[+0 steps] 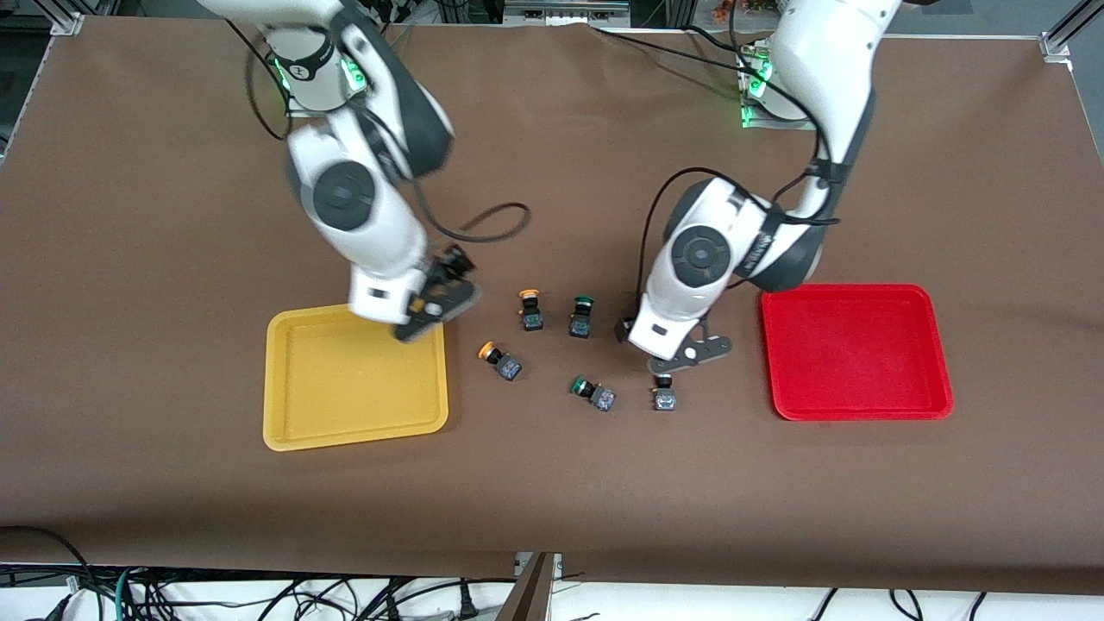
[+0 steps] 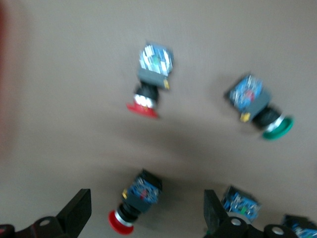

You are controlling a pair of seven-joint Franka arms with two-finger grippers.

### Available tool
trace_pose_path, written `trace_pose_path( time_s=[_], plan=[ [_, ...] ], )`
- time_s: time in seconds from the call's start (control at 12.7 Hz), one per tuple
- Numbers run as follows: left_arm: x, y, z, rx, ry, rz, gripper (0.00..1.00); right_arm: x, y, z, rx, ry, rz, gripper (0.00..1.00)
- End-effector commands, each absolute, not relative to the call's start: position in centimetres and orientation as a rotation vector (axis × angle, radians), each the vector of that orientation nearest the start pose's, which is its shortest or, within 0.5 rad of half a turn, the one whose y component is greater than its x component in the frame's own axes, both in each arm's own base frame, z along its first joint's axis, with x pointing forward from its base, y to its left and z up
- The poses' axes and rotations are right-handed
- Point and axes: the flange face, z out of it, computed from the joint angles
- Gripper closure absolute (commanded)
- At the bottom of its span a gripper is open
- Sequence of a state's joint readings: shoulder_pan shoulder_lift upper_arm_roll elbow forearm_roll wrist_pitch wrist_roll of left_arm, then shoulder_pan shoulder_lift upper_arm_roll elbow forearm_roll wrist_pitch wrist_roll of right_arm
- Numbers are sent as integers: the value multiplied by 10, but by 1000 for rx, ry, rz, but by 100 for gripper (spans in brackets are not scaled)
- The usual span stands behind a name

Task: Place red and yellow buttons in trays
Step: 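Grasp a red button with the left gripper while the right gripper grasps an orange button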

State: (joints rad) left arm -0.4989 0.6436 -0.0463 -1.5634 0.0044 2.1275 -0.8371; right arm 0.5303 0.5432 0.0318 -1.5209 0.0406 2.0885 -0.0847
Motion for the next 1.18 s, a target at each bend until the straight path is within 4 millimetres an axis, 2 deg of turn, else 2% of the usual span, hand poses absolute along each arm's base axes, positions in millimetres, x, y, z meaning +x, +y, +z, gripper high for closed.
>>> trace_pose_path(
  time_s=[0.0,0.16,0.31,0.39,0.47,0.55,0.63,0.71,0.87,1.02,1.1],
  plan=[
    [576,-368,210,-2981,-329,125,0,613,408,288,-2898,-1015,-139,0],
    [569,-363,180,-2913,-218,110,0,618,411,259,-2845,-1132,-216,0],
    [566,-363,177,-2898,-154,103,0,618,410,240,-2844,-1156,-197,0],
    [564,-362,175,-2895,-109,118,4,620,411,232,-2839,-1152,-229,1],
    [563,-361,174,-2894,-37,136,40,621,411,218,-2834,-1150,-266,5],
    [562,-362,174,-2893,-27,142,69,621,411,206,-2828,-1151,-306,12],
    [561,-363,176,-2889,-17,148,82,618,409,195,-2828,-1150,-307,22],
    [563,-360,180,-2879,-16,162,91,618,408,192,-2830,-1152,-303,37],
    [564,-360,186,-2873,-18,169,91,623,401,194,-2817,-1190,-310,67],
    [571,-354,214,-2882,-31,144,90,633,382,204,-2841,-1166,-228,99],
    [575,-349,232,-2876,-1,150,90,640,367,227,-2846,-1175,-169,100]
  ],
)
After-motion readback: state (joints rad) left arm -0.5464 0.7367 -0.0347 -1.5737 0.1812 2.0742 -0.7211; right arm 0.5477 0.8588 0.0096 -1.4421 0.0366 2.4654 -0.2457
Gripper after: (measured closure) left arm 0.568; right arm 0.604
